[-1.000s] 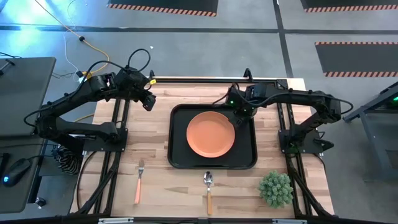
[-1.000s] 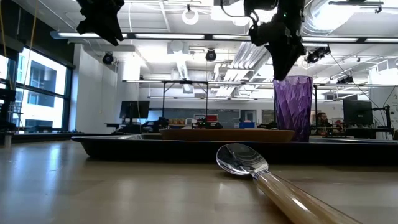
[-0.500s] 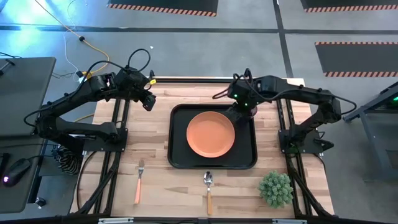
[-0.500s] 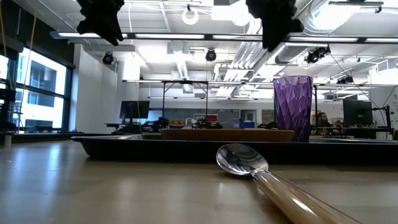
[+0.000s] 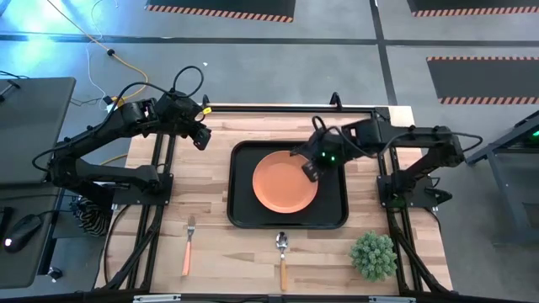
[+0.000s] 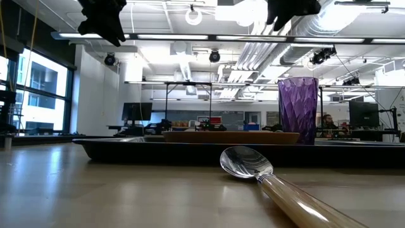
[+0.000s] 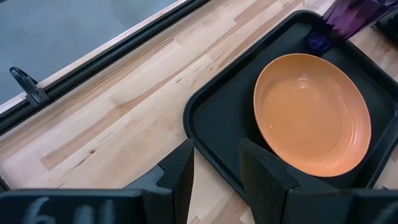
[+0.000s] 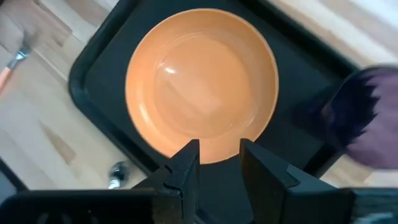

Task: Pick and place plate/cup/fork/spoon on tray
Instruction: Adjust the orange plate

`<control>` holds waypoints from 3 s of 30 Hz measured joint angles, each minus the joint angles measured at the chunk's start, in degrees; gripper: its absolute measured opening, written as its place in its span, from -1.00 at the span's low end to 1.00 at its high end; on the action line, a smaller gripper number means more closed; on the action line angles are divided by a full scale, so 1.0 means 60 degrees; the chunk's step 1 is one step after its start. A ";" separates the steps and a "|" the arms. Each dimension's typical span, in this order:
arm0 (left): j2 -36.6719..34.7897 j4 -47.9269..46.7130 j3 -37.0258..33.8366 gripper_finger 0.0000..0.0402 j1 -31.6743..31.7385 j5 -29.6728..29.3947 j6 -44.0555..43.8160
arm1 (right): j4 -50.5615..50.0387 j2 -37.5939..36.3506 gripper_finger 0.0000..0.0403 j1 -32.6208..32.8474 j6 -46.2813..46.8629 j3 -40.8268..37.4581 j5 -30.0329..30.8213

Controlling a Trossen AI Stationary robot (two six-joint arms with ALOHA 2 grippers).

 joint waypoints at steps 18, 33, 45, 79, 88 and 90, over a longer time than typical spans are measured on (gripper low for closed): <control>0.1676 0.0007 0.0000 -0.42 -0.1281 0.0334 -0.2473 | -0.0793 0.0000 -0.47 0.1112 0.2085 0.0000 0.1302; 0.4267 0.1255 0.0000 -0.42 -0.2285 -0.0534 -0.3567 | -0.1685 -0.0141 -0.47 0.0089 0.0328 0.0000 0.1244; 0.5841 0.1846 -0.0004 -0.42 -0.2506 -0.0438 -0.4366 | -0.1687 -0.1215 -0.47 -0.0048 0.0083 0.0000 0.1285; 0.7668 0.2942 -0.0007 -0.42 -0.3089 -0.0428 -0.4907 | -0.1723 -0.1468 -0.47 -0.0047 -0.0172 0.0000 0.1577; 0.7963 0.3179 -0.0015 -0.42 -0.3129 -0.0229 -0.4906 | -0.1723 -0.1468 -0.47 -0.0047 -0.0271 0.0000 0.1580; 0.8010 0.3430 0.0005 -0.42 -0.3136 -0.0213 -0.4904 | -0.1723 -0.1464 -0.47 -0.0047 -0.0271 0.0000 0.1580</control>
